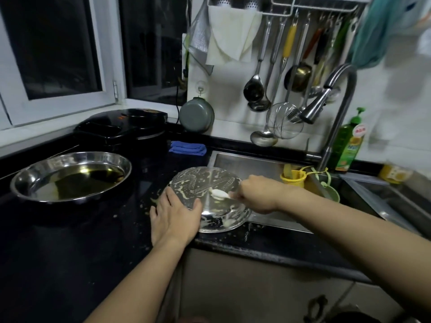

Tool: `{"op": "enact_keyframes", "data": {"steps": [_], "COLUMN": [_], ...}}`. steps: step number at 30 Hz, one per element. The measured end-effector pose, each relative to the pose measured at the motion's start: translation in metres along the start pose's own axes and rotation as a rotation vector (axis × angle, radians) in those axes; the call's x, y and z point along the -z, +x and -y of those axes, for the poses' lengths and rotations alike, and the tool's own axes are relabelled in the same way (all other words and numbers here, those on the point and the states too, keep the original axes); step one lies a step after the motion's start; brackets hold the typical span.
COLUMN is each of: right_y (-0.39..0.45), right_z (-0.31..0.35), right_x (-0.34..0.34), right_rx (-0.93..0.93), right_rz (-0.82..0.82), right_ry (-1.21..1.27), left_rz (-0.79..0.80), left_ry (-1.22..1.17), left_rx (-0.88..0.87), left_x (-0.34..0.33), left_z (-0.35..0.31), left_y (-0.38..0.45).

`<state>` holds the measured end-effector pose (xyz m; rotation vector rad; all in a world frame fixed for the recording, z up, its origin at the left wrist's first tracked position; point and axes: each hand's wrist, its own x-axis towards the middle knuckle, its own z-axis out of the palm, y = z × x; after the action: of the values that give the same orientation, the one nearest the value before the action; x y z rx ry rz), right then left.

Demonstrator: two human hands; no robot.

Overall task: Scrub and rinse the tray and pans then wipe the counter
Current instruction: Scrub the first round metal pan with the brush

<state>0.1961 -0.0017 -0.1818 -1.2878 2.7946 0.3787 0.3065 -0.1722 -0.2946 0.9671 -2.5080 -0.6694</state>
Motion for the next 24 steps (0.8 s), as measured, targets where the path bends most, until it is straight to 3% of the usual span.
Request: {"op": "enact_keyframes", "data": {"steps": [4,9,13,17,21,24], "right_y": [-0.010,-0.037,-0.045,-0.060,-0.045,-0.040], "right_z": [-0.021,0.004,-0.019,0.007,-0.005,0.014], "right_x": [0.013,0.005,0.003,-0.008,-0.004,0.000], "right_rx": [-0.137,-0.040,-0.229,-0.108,-0.152,-0.008], "right_rz": [-0.056,-0.006,-0.065,-0.042,-0.107,-0.054], "right_ry": [-0.060,-0.043,-0.007,0.020,0.044,0.093], "left_rz": [-0.014,-0.015,-0.013,-0.011,0.012,0.022], "left_ry": [-0.009,0.001,0.008,0.002,-0.059,-0.114], "left_rx": [-0.003,-0.002,-0.001,-0.002,-0.004,0.015], "left_x": [-0.003,-0.004,-0.004,-0.004,0.000,0.008], "left_z": [-0.001,-0.001,0.000,-0.001,0.001,0.003], "left_y": [-0.001,-0.001,-0.003,-0.001,-0.005,-0.005]}}
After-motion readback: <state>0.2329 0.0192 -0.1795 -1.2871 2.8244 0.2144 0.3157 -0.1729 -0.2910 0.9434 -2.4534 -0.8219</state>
